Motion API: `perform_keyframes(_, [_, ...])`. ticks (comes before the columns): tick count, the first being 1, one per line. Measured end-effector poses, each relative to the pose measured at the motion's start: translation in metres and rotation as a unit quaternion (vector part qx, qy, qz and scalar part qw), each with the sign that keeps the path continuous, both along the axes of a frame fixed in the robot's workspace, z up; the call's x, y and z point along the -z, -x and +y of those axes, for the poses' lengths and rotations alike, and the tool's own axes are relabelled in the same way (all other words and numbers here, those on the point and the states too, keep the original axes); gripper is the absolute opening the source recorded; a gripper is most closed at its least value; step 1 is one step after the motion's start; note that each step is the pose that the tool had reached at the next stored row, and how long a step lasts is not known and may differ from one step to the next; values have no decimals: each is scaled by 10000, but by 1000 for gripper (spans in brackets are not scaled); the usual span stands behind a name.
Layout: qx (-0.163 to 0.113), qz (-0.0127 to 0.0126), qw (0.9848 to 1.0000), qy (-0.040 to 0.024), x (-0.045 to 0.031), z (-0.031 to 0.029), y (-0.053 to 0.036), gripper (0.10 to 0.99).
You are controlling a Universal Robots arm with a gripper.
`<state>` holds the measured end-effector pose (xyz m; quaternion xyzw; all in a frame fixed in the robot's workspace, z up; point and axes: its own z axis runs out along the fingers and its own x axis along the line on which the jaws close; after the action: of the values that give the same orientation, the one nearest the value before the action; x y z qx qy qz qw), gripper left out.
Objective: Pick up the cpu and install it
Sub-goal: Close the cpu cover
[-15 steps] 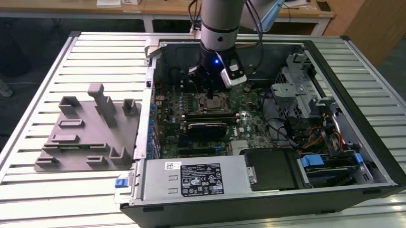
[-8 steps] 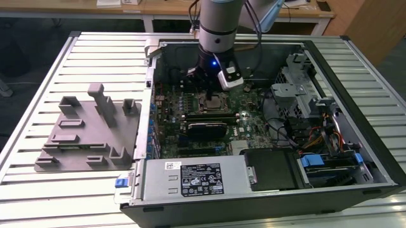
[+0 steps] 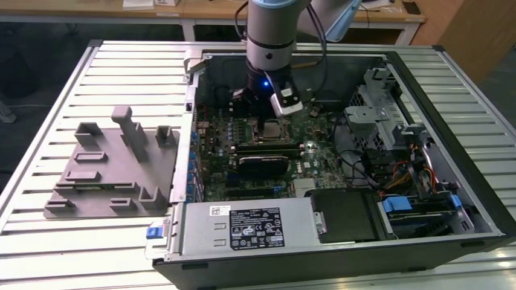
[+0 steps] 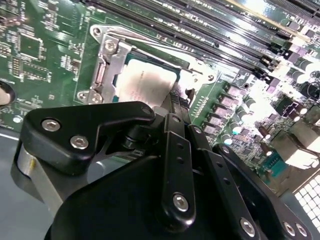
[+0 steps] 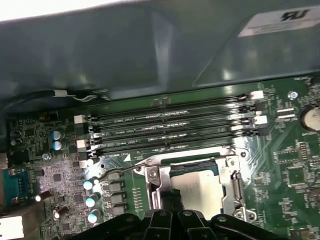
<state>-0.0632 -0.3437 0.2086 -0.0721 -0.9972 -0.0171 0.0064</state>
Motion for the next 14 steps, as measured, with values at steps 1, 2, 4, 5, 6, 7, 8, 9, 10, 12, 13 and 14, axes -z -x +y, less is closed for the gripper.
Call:
perform_keyframes(1, [0, 0, 10000, 0, 9, -1, 9, 106])
perform_keyframes(2, [0, 0, 10000, 0, 18, -1, 15, 106])
perform_keyframes(4, [0, 0, 10000, 0, 34, -1, 28, 106])
perform_keyframes(5, [0, 0, 10000, 0, 43, -2, 35, 106])
perform_keyframes(6, [0, 0, 10000, 0, 51, -2, 41, 106])
perform_keyframes(7, [0, 0, 10000, 0, 58, -2, 47, 106])
perform_keyframes(8, [0, 0, 10000, 0, 66, -2, 53, 106])
perform_keyframes(9, [0, 0, 10000, 0, 73, -2, 57, 106])
perform_keyframes(10, [0, 0, 10000, 0, 77, -2, 60, 106])
perform_keyframes(12, [-1, 0, 10000, 0, 84, -2, 62, 106])
perform_keyframes(13, [-1, 1, 10000, 1, 85, -2, 62, 106])
perform_keyframes(14, [0, 1, 10000, 2, 85, -2, 63, 106])
